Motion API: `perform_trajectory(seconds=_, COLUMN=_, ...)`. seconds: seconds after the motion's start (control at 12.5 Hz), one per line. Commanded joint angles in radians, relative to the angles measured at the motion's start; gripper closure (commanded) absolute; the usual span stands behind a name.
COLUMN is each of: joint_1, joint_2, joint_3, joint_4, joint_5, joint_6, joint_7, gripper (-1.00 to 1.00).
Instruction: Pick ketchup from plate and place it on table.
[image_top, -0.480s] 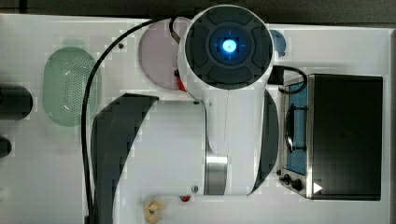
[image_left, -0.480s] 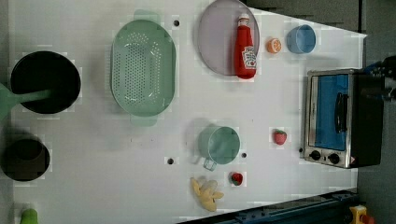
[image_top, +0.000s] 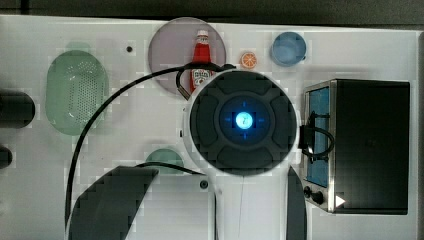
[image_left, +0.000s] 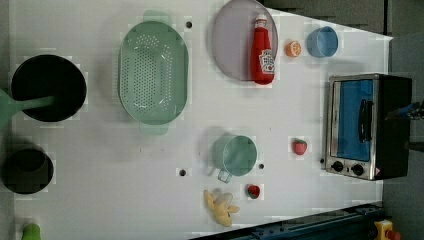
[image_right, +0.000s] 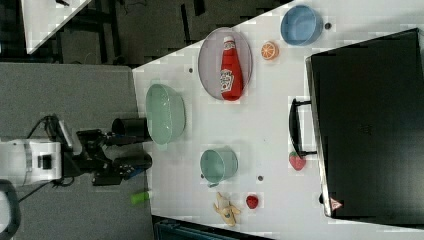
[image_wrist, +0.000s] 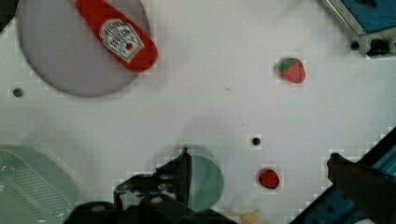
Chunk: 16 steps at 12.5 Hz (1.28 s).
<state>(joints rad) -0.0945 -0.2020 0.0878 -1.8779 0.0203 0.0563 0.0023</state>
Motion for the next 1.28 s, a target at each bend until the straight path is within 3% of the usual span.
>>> perform_trajectory(seconds=0.08, joint_1=-0.019, joint_2=0.027, joint_3=0.003, joint_4=0.023, joint_5=0.003, joint_6=0.012, joint_7=-0.045, gripper=-1.0)
perform_trajectory(seconds=0.64, joint_1=-0.008, joint_2=0.183, joint_3=0.014, joint_4=0.026, joint_5=0.003, joint_6=0.124, joint_7=-0.319, gripper=-1.0)
perform_trajectory(seconds=1.28, joint_1=0.02, joint_2=0.433, joint_3=0.051, joint_4=0.061, joint_5=0.003, joint_6=0.314, joint_7=-0.376, gripper=-1.0)
